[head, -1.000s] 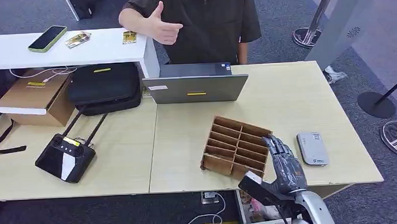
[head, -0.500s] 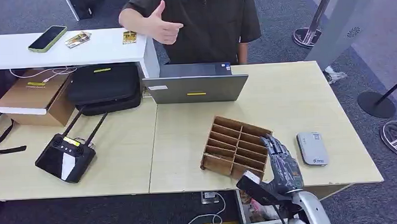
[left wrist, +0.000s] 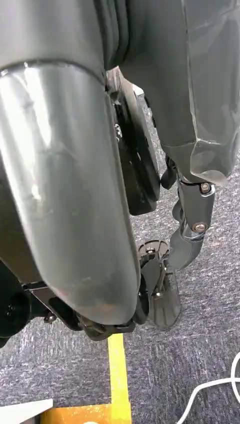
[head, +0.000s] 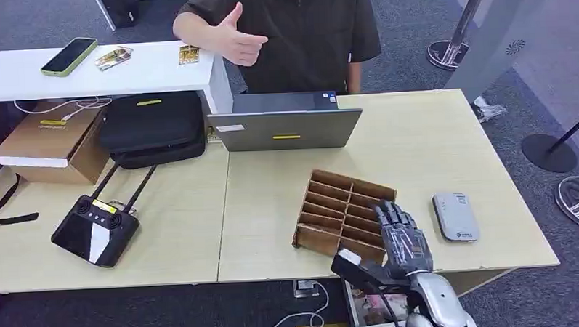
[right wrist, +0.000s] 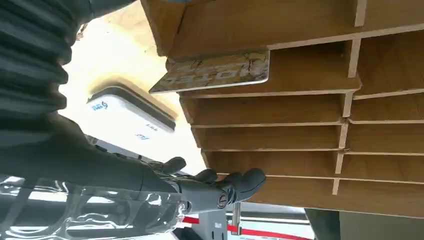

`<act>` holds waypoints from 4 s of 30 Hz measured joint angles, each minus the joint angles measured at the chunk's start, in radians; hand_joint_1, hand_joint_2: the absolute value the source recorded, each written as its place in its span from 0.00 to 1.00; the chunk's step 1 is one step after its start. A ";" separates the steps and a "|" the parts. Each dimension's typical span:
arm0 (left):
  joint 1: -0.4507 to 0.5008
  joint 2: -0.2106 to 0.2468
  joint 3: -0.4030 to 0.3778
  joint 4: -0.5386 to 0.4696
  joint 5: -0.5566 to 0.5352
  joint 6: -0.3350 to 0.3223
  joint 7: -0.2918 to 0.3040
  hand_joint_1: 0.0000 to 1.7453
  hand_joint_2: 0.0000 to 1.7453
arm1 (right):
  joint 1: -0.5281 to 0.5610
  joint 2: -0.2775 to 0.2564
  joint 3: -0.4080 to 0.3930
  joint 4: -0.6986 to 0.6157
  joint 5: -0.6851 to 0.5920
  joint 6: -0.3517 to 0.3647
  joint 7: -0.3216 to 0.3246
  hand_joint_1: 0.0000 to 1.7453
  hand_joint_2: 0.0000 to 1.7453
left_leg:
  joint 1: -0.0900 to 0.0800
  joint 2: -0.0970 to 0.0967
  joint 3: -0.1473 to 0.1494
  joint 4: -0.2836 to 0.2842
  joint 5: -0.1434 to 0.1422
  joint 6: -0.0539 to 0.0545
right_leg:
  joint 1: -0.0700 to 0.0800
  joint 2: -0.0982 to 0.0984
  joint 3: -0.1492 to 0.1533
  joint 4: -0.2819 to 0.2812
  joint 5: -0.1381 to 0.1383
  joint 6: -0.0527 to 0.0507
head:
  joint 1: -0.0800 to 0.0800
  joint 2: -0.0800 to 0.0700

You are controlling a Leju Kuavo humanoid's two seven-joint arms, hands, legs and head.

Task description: Pass the card to the sensor for recognition and then transmit it.

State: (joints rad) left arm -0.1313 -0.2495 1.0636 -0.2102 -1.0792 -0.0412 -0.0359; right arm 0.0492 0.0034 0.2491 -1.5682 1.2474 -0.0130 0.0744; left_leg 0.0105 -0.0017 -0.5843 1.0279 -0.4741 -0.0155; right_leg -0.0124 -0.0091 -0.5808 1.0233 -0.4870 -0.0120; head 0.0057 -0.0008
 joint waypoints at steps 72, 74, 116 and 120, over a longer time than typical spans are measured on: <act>0.002 0.012 -0.002 0.000 0.016 -0.021 0.009 0.00 0.00 | 0.035 -0.027 -0.001 -0.036 0.031 -0.041 0.036 0.98 1.00 | 0.000 0.000 0.000 0.000 0.000 0.000 | 0.000 0.000 0.000 0.000 0.000 0.000 | 0.000 0.000; 0.002 0.012 -0.002 0.000 0.017 -0.021 0.007 0.00 0.00 | 0.032 -0.027 -0.001 -0.034 0.030 -0.043 0.036 1.00 1.00 | 0.000 0.000 0.000 0.000 0.000 0.000 | 0.000 0.000 0.000 0.000 0.000 0.000 | 0.000 0.000; 0.008 0.013 -0.002 0.000 0.031 -0.023 -0.009 0.00 0.00 | 0.010 -0.022 -0.001 -0.028 0.043 -0.071 0.030 0.00 1.00 | 0.000 0.000 0.000 0.000 0.000 0.000 | 0.000 0.000 0.000 0.000 0.000 0.000 | 0.000 0.000; 0.008 0.013 -0.002 0.000 0.031 -0.025 -0.009 0.00 0.00 | 0.010 -0.022 -0.001 -0.025 0.033 -0.069 0.022 0.00 1.00 | 0.000 0.000 0.000 0.000 0.000 0.000 | 0.000 0.000 0.000 0.000 0.000 0.000 | 0.000 0.000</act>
State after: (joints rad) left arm -0.1234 -0.2365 1.0616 -0.2102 -1.0487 -0.0660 -0.0450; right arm 0.0590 -0.0183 0.2480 -1.5934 1.2806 -0.0816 0.0965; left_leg 0.0105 -0.0015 -0.5842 1.0279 -0.4742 -0.0156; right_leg -0.0125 -0.0090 -0.5807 1.0232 -0.4870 -0.0120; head 0.0057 -0.0008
